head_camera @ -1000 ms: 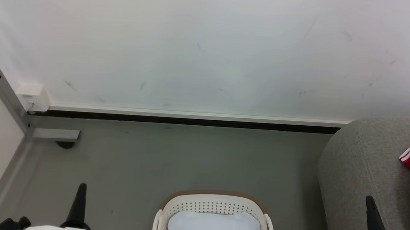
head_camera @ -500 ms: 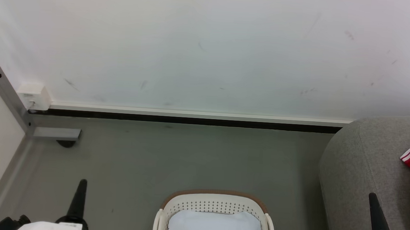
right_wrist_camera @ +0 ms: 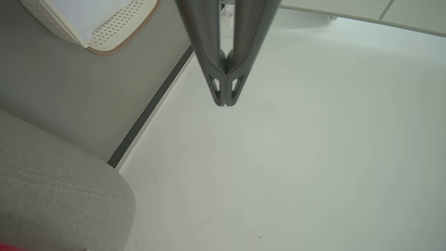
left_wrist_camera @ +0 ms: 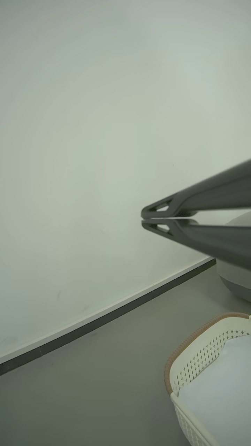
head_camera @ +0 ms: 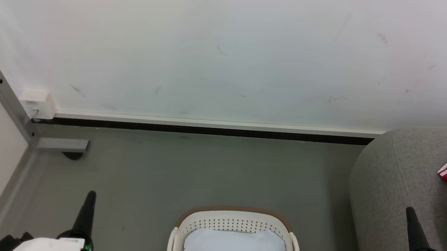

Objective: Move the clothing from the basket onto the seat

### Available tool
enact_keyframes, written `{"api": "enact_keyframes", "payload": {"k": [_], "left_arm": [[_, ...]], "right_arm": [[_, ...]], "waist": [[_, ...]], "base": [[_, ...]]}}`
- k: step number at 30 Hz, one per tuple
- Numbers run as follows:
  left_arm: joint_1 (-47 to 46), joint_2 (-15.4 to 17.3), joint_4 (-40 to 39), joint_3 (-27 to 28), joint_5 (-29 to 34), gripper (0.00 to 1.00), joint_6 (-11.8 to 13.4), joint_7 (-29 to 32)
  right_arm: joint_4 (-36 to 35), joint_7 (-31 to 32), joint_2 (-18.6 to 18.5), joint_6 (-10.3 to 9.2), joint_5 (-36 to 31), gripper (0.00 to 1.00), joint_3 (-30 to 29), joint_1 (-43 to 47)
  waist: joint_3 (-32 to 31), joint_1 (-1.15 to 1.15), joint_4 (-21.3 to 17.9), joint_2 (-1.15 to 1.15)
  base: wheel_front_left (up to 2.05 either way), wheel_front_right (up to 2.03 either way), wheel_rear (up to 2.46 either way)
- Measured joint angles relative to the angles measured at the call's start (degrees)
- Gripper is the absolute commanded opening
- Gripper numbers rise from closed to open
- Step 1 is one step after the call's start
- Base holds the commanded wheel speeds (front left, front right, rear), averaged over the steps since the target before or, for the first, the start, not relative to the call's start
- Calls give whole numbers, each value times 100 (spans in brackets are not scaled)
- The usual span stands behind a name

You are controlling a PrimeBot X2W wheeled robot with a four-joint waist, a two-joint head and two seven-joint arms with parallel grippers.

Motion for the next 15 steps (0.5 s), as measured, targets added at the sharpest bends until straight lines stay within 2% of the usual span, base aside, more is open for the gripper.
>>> {"api": "enact_keyframes", "payload": {"k": [15], "left_arm": [[-73, -1, 5, 36, -662, 0, 8, 168]], "right_arm": [[25, 120, -1, 0, 630, 0, -70, -81]], "waist": [[19, 0, 19, 0]], "base": [[0, 0, 0]]}}
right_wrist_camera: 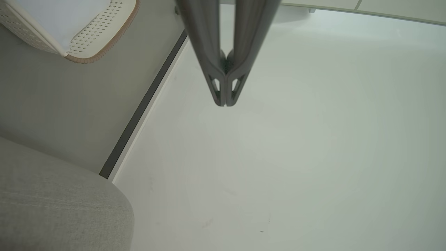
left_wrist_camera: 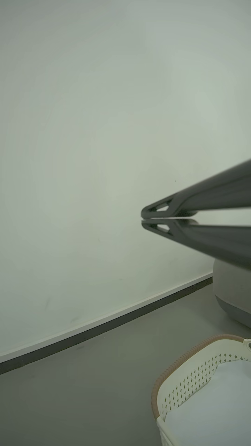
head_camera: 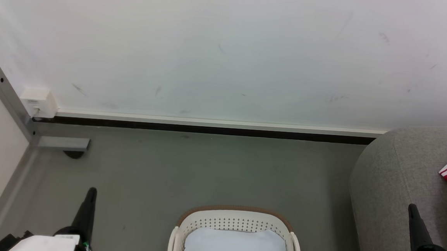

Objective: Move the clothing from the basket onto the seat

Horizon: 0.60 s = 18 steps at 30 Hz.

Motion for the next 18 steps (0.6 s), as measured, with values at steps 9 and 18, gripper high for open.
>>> {"api": "enact_keyframes", "payload": {"k": [9, 18], "left_arm": [[-56, -1, 3, 16, -339, 0, 13, 108], [-101, -1, 5, 34, -673, 0, 18, 196]], "right_arm": [[9, 67, -2, 0, 352, 0, -42, -40], [23, 143, -7, 0, 673, 0, -86, -73]], "waist": [[12, 0, 11, 0], [23, 0, 22, 0]], "base": [[0, 0, 0], [0, 0, 0]]}}
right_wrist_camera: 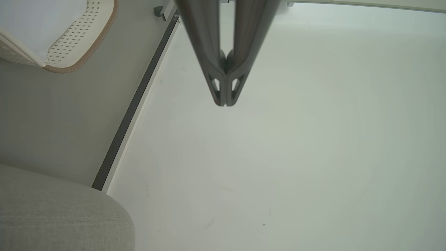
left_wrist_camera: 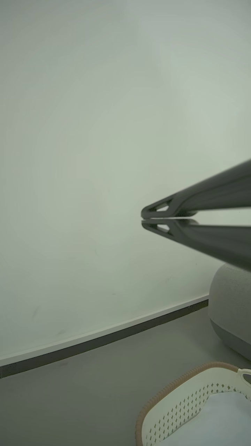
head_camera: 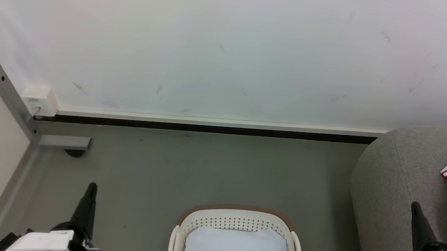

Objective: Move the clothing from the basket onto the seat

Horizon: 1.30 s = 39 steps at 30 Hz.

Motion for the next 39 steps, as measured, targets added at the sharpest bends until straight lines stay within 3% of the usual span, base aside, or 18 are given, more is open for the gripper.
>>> {"api": "enact_keyframes", "payload": {"k": [39], "left_arm": [[-21, -1, 2, 8, -107, 0, 1, 36]], "right_arm": [[5, -1, -36, 0, 165, 0, 14, -32]], "waist": [[5, 0, 4, 0]], "base": [[0, 0, 0]]}}
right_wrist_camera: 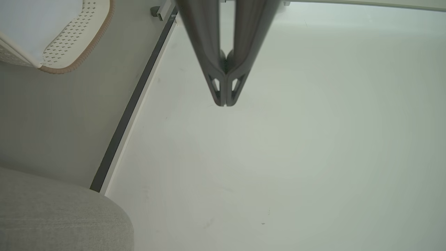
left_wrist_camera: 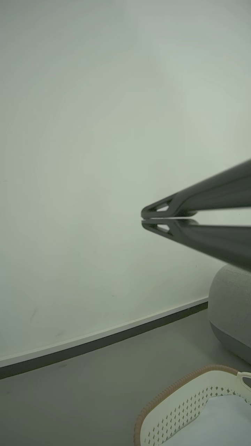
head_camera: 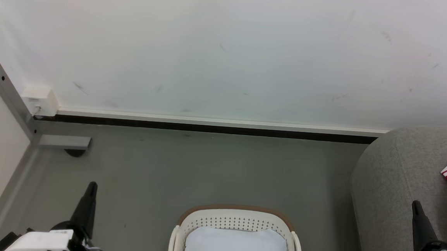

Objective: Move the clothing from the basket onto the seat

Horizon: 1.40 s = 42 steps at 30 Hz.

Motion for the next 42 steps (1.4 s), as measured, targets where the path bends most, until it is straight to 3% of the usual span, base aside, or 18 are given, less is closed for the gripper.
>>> {"api": "enact_keyframes", "payload": {"k": [42], "left_arm": [[-1, 0, 0, 0, 0, 0, 0, 0]], "right_arm": [[-1, -48, -33, 0, 37, 0, 56, 0]], "waist": [[0, 0, 0, 0]], "base": [[0, 0, 0]]}}
